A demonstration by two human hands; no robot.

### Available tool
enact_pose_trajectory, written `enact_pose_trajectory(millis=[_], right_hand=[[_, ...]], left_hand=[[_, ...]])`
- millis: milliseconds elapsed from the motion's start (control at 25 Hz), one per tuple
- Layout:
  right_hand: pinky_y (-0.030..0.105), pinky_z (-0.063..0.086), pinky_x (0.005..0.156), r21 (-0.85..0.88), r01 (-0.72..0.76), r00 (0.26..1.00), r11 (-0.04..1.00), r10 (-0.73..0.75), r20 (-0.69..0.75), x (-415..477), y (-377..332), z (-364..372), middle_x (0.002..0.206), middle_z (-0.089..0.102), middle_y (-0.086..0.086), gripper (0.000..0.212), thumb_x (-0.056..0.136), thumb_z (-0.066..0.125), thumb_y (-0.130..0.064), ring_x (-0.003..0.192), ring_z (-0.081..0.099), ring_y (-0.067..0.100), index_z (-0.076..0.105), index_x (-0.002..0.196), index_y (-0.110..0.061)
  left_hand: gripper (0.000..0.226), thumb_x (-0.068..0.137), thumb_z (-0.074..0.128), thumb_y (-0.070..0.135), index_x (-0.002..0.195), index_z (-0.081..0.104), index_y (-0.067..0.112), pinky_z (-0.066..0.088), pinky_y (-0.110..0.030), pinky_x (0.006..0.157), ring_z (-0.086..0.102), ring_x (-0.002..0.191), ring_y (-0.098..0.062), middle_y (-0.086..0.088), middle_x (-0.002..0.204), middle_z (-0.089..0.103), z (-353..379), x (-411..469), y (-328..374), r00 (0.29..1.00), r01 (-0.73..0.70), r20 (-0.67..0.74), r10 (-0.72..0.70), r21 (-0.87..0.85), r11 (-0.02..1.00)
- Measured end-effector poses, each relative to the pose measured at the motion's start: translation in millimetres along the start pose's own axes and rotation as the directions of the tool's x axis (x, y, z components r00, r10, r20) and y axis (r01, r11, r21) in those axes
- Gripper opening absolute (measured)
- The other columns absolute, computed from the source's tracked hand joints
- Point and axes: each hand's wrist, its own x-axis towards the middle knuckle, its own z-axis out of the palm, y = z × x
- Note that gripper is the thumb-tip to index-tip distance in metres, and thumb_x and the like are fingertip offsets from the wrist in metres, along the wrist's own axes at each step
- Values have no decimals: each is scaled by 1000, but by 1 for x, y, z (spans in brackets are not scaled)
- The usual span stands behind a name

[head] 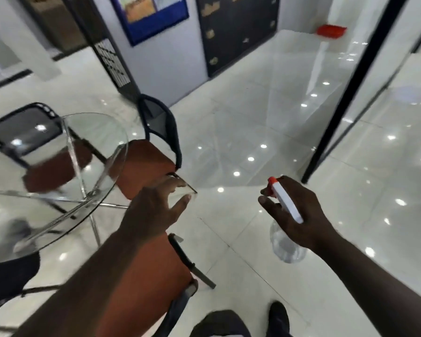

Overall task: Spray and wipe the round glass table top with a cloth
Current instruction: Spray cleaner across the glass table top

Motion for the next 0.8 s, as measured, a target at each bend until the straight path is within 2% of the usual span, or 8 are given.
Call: enact_pose_trajectory(millis=[80,200,280,360,480,640,800], right_hand=[[45,55,74,-9,76,987,997,-74,145,56,19,8,88,66,1,25,106,68,-33,82,68,24,68,95,-10],[49,57,72,42,108,953,993,-115,279,113,31,27,88,69,1,25,102,65,-39,78,69,26,69,97,-15],[53,63,67,88,37,919,995,-68,388,161,41,54,88,71,3,23,105,66,-39,77,71,30,71,101,-17],[54,66,61,171,-71,893,983,-14,449,202,43,82,88,69,12,32,104,68,-39,78,70,38,72,99,-8],[51,66,57,192,-96,833,977,-26,552,260,47,138,89,65,26,42,99,69,-38,84,70,47,70,98,4],[55,65,56,193,-29,725,981,-113,680,340,38,201,80,67,4,13,104,71,-8,71,70,31,71,91,-6],[54,64,54,189,-40,682,981,-112,723,412,38,263,85,72,8,6,102,72,-8,73,73,32,75,97,-8]], left_hand=[[29,90,78,38,116,71,26,60,-36,82,69,95,-12,7,111,73,-1,8,-12,985,156,-79,-154,24,987],[33,89,72,46,118,69,29,61,-38,83,69,98,-11,10,117,72,1,8,-34,956,282,-96,-277,34,959],[34,88,72,47,118,69,31,61,-39,84,68,98,-10,12,117,71,4,18,-58,913,381,-163,-373,14,925],[34,87,70,49,117,69,33,61,-38,83,67,96,-8,15,115,70,7,27,-85,872,455,-194,-449,-14,890],[35,87,68,51,117,69,34,60,-37,83,68,97,-9,15,115,70,6,52,-140,810,552,-221,-543,-27,834],[33,88,77,41,118,69,30,58,-34,89,70,100,-14,10,113,71,-9,85,-206,743,632,-256,-619,-36,774],[35,88,80,34,120,71,23,55,-30,94,71,105,-16,5,117,72,-20,114,-254,653,717,-277,-705,-74,693]])
